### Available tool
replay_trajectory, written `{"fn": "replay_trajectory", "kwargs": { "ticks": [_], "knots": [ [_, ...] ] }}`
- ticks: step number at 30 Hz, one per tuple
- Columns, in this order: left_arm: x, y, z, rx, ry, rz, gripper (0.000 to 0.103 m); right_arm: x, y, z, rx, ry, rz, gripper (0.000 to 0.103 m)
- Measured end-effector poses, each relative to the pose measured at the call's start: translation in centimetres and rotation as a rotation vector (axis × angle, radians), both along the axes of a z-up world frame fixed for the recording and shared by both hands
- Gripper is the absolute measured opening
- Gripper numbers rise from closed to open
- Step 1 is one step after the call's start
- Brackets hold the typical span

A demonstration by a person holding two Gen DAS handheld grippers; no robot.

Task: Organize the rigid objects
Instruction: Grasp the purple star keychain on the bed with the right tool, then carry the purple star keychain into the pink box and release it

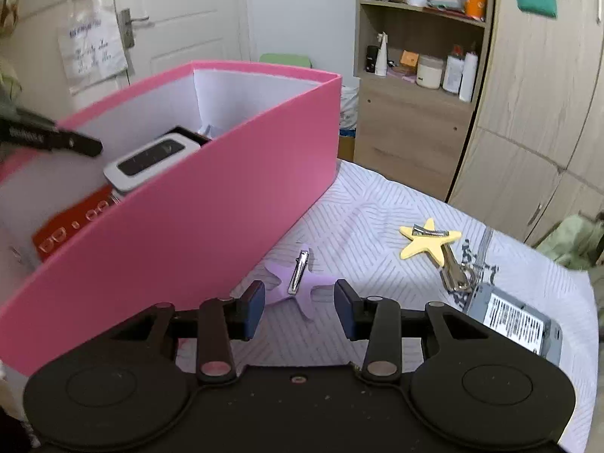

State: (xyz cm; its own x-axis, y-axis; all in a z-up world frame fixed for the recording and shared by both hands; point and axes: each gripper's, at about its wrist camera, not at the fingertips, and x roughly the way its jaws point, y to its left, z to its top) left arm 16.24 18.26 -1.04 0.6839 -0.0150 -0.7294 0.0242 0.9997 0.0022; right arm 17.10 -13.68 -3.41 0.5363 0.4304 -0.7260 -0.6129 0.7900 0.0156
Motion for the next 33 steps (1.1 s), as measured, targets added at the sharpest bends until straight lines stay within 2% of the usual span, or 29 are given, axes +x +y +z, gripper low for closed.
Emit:
{"fn": "replay_trajectory", "kwargs": {
  "ticks": [3,5,8,12,13,19,23,26,30,33],
  "knots": [
    [-0.2,-0.2,0.1,0.007,-0.017,0.000,0.010,0.2,0.6,-0.5,-0.018,0.021,-0.004,0.046],
    [-0.3,-0.1,0.1,0.011,-0.016,-0.002,0.009,0.5,0.5,-0.7,0.014,0.045,-0.029,0.055],
    [-0.2,0.1,0.0,0.006,-0.015,-0.002,0.010,0.9,0.5,-1.2,0.046,0.058,-0.071,0.058],
    [-0.3,0.4,0.0,-0.013,-0.016,0.001,0.010,0.8,0.6,-1.7,0.046,0.009,-0.100,0.058],
    [-0.4,0.4,0.0,-0.013,-0.016,0.001,0.010,0.7,0.6,-1.7,0.042,-0.004,-0.103,0.054],
    [-0.4,0.3,0.1,-0.008,-0.015,-0.002,0.010,0.9,-0.5,-1.3,0.094,0.044,-0.134,0.054],
    [-0.4,0.4,0.1,-0.008,-0.014,-0.002,0.010,0.3,-1.6,0.6,0.111,0.004,-0.165,0.054],
    [-0.4,0.4,0.1,-0.010,-0.014,-0.002,0.010,-0.3,-2.2,3.3,0.131,-0.038,-0.149,0.054],
    [-0.3,0.4,0.0,-0.017,-0.015,0.000,0.010,-1.4,-1.4,7.7,0.154,-0.104,-0.054,0.054],
    [-0.3,0.4,0.0,-0.015,-0.015,-0.001,0.010,-1.6,0.5,10.2,0.174,-0.081,0.049,0.054]
  ]
}}
